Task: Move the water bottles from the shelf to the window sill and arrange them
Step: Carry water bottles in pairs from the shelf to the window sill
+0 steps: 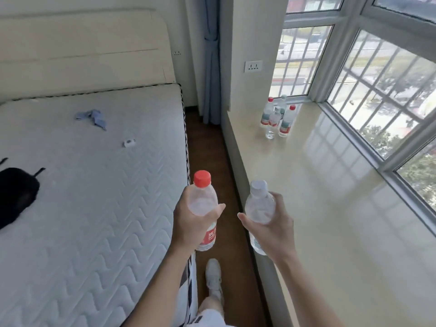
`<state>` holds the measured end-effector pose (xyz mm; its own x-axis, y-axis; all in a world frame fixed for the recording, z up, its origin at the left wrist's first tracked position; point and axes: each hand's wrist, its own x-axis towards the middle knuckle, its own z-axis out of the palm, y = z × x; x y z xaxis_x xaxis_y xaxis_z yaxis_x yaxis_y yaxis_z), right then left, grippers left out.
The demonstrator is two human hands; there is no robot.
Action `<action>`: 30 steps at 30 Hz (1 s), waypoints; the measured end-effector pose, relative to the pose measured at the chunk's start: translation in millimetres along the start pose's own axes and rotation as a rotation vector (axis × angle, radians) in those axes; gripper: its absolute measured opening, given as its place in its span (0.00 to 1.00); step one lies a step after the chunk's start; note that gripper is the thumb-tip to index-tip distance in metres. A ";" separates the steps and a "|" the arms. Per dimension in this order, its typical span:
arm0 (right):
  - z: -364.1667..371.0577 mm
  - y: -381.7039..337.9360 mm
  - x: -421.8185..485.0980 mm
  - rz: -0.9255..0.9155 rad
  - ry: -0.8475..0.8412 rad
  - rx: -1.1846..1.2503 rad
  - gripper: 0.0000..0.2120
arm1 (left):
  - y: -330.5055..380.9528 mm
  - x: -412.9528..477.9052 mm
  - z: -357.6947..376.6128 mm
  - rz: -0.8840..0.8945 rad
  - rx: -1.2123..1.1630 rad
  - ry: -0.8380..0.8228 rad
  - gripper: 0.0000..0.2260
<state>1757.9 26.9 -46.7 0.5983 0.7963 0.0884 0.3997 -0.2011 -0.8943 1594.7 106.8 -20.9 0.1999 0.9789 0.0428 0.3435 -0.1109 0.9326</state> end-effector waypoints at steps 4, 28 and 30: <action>22.0 -1.1 52.7 0.006 -0.027 -0.012 0.30 | -12.6 51.0 2.7 -0.035 -0.028 0.036 0.23; 156.4 -37.1 374.9 0.063 0.025 -0.050 0.31 | -28.4 416.7 29.4 -0.033 -0.035 -0.094 0.22; 161.2 -33.1 397.8 0.073 0.029 -0.032 0.30 | -31.0 438.3 38.9 -0.028 -0.018 -0.103 0.23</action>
<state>1870.8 442.3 -52.7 0.6467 0.7619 0.0363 0.3758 -0.2769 -0.8844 1707.3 532.6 -45.0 0.2840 0.9586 -0.0200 0.3343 -0.0794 0.9391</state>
